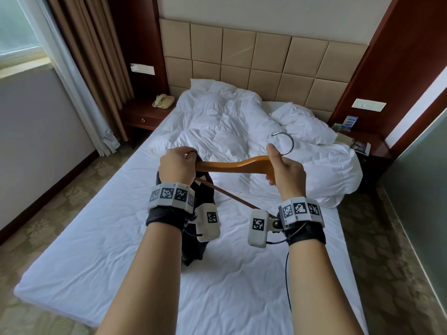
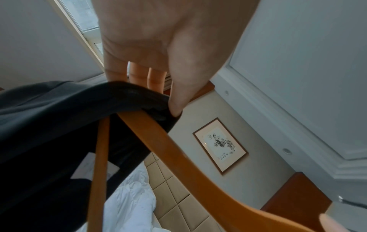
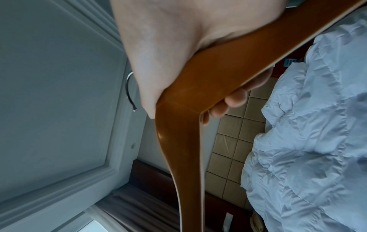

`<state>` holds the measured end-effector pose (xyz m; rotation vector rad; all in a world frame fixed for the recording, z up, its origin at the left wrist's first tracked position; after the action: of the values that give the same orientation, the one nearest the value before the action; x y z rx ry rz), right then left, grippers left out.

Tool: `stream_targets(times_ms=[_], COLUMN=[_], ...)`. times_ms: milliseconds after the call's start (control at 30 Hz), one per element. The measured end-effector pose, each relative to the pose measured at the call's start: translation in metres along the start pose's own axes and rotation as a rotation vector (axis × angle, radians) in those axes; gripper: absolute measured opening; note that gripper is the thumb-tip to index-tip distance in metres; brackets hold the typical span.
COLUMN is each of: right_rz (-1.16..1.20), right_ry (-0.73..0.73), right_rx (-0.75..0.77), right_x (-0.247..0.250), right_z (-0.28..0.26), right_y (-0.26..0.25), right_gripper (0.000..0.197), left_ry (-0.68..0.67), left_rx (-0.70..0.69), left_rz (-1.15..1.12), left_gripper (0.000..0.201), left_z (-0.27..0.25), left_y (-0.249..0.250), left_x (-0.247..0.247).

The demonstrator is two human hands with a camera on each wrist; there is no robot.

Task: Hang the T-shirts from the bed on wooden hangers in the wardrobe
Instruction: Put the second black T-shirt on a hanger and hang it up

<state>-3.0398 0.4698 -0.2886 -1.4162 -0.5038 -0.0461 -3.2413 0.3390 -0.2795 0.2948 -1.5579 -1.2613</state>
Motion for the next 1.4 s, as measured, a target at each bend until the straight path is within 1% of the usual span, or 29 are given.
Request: stream_targets(times_ms=[67, 167, 300, 401, 467, 534, 634, 768, 834, 868, 935, 1001, 1035, 1135, 1168, 1235, 1268, 1302, 1402], right_rz=[-0.009, 0.005, 0.067, 0.113, 0.098, 0.052, 0.062, 0.135, 0.138, 0.136, 0.111, 0.06, 0.036, 0.012, 0.026, 0.064, 0.078, 0.085, 0.099], right_ry=[-0.054, -0.117, -0.251, -0.352, -0.413, -0.454, -0.451, -0.468, -0.441, -0.425, -0.392, -0.353, -0.339, -0.321, -0.323, -0.325, -0.325, -0.328, -0.337], right_rx=[0.003, 0.015, 0.056, 0.068, 0.077, 0.084, 0.084, 0.055, 0.059, 0.055, 0.044, 0.043, 0.051, 0.076, 0.072, 0.071, 0.076, 0.082, 0.103], right_x=[-0.004, -0.011, -0.02, -0.029, -0.035, -0.04, -0.046, -0.056, -0.061, -0.062, -0.063, -0.062, -0.061, -0.058, -0.058, -0.058, -0.058, -0.057, -0.054], right_z=[0.0, 0.001, 0.002, 0.006, 0.008, 0.009, 0.009, 0.004, 0.004, 0.004, 0.005, 0.007, 0.008, 0.009, 0.01, 0.011, 0.012, 0.012, 0.011], right_y=[0.0, -0.001, -0.003, -0.001, 0.003, 0.006, 0.01, 0.012, 0.013, 0.014, 0.016, 0.019, 0.021, 0.024, 0.025, 0.026, 0.026, 0.027, 0.029], right_gripper=[0.086, 0.082, 0.071, 0.07, 0.056, 0.044, 0.038, 0.047, 0.048, 0.045, 0.029, 0.014, 0.013, 0.021, 0.022, 0.025, 0.027, 0.027, 0.029], left_ry=[-0.004, -0.044, -0.128, -0.203, -0.238, -0.258, -0.263, -0.279, -0.286, -0.297, -0.34, -0.385, -0.406, -0.47, -0.5, -0.532, -0.522, -0.5, -0.443], left_rx=[-0.016, -0.03, -0.096, -0.125, -0.159, -0.184, -0.191, -0.243, -0.298, -0.327, -0.355, -0.378, -0.392, -0.44, -0.441, -0.415, -0.396, -0.379, -0.342], left_rz=[-0.013, -0.038, -0.026, -0.05, -0.042, -0.037, -0.095, -0.18, -0.192, -0.189, -0.182, -0.145, -0.104, -0.003, 0.025, 0.115, 0.158, 0.189, 0.177], left_gripper=[0.021, 0.021, 0.017, 0.02, 0.028, 0.026, 0.018, 0.018, 0.015, 0.013, 0.013, 0.023, 0.026, 0.021, 0.025, 0.045, 0.054, 0.058, 0.063], left_z=[-0.001, -0.002, -0.005, -0.007, -0.007, -0.006, -0.003, -0.001, -0.003, -0.003, -0.005, -0.005, -0.005, -0.006, -0.006, -0.008, -0.008, -0.007, -0.005], left_y=[0.003, 0.007, 0.009, 0.012, 0.013, 0.015, 0.018, 0.028, 0.035, 0.037, 0.04, 0.039, 0.04, 0.038, 0.037, 0.032, 0.03, 0.028, 0.023], left_x=[-0.002, -0.007, -0.015, -0.023, -0.027, -0.03, -0.031, -0.031, -0.03, -0.031, -0.031, -0.031, -0.031, -0.034, -0.038, -0.046, -0.05, -0.052, -0.054])
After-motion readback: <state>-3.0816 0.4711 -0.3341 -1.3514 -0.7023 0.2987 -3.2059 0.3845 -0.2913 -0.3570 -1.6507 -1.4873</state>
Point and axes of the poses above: each hand's wrist, its own z-axis towards the middle knuckle, its own x-axis out of the back of the hand, y = z × x, the point moved 1 cm from there along z, towards the middle knuckle, and after that the axes turned 5 degrees about -y, right-handed, at the moved point
